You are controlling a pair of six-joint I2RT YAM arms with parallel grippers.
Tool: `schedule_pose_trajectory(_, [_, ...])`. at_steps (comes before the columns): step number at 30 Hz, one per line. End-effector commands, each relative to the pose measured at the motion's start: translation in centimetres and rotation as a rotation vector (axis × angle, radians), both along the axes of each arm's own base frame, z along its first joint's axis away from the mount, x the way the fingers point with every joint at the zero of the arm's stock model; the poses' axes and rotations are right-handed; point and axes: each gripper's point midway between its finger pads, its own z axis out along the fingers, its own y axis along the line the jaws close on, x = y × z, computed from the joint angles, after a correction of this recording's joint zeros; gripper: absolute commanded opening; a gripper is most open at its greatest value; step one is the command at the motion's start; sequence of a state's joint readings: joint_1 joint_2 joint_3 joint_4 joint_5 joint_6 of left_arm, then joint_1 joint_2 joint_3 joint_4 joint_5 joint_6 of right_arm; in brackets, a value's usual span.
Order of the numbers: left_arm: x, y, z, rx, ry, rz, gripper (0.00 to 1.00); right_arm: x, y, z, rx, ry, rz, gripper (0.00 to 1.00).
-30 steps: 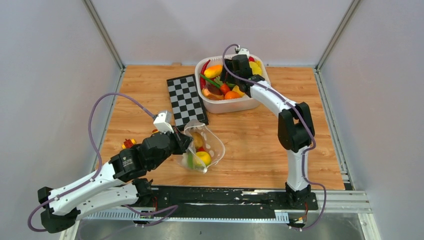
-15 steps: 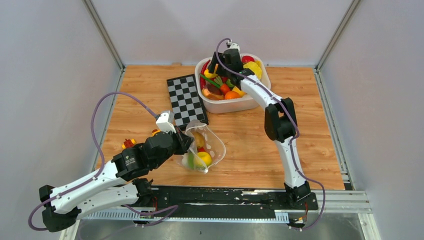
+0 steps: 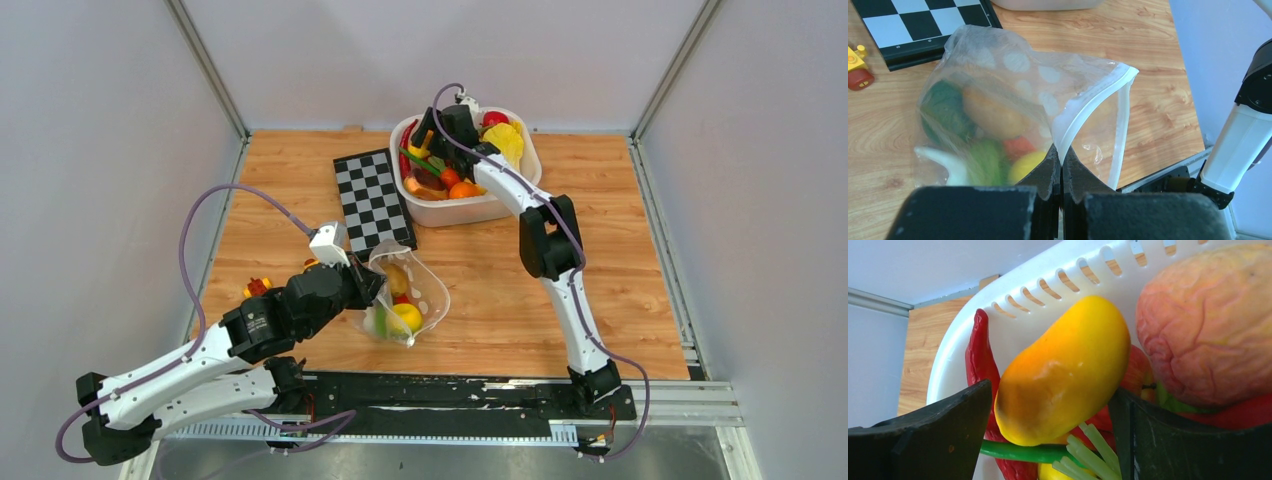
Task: Place the food in the zip-top bag and seal the zipper
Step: Pick up the fake fruit from the bin, then place the fake fruit in the zipper food storage bag.
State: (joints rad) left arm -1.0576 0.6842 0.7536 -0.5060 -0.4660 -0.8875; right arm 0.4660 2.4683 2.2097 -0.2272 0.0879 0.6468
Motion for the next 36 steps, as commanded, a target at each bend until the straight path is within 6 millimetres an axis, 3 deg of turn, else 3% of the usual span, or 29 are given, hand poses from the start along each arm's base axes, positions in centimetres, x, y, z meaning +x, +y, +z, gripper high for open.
schedule_pose_trajectory(1, [0.4, 0.3, 1.9, -0.029, -0.040, 0.018, 0.00, 1.3, 0.6, 1.0, 0.081, -0.038, -0.021, 0.82])
schedule_pose_trajectory(3, [0.4, 0.3, 1.9, -0.029, -0.040, 0.019, 0.00, 1.2, 0.7, 0.9, 0.110, -0.040, -0.019, 0.64])
schedule_pose_trajectory(6, [0.4, 0.3, 1.8, -0.024, -0.035, 0.021, 0.00, 0.7, 0.9, 1.7, 0.134, -0.053, 0.008, 0.50])
schedule_pose_trajectory(8, [0.4, 0.3, 1.7, -0.026, -0.034, 0.022, 0.00, 0.2, 0.9, 3.6, 0.146, -0.084, 0.028, 0.40])
schedule_pose_trajectory(12, [0.3, 0.4, 1.6, -0.027, -0.029, 0.023, 0.00, -1.0, 0.2, 7.3, 0.122, -0.159, 0.053, 0.36])
schedule_pose_trajectory(18, [0.3, 0.3, 1.6, -0.036, -0.025, 0.026, 0.00, -4.6, -1.0, 12.6, 0.074, -0.266, 0.137, 0.34])
schedule_pose_trajectory(20, [0.3, 0.2, 1.6, -0.041, -0.023, 0.024, 0.00, -6.0, -1.4, 13.2, 0.045, -0.280, 0.166, 0.34])
schedule_pose_trajectory(22, [0.2, -0.1, 1.6, -0.047, -0.019, 0.017, 0.00, -7.3, -2.2, 13.1, 0.018, -0.274, 0.172, 0.34])
schedule_pose_trajectory(26, [0.0, -0.7, 1.4, -0.063, -0.005, -0.004, 0.00, -9.4, -5.2, 11.0, -0.042, -0.256, 0.101, 0.33])
schedule_pose_trajectory(30, [-0.2, -1.2, 1.2, -0.077, 0.011, -0.025, 0.00, -11.5, -6.5, 9.8, -0.083, -0.224, 0.117, 0.33])
schedule_pose_trajectory(33, [-0.2, -1.5, 1.2, -0.082, 0.014, -0.029, 0.00, -13.7, -6.6, 10.0, -0.088, -0.229, 0.176, 0.33])
schedule_pose_trajectory(36, [-0.2, -1.7, 1.2, -0.084, 0.018, -0.035, 0.00, -15.3, -8.1, 10.9, -0.125, -0.254, 0.156, 0.34])
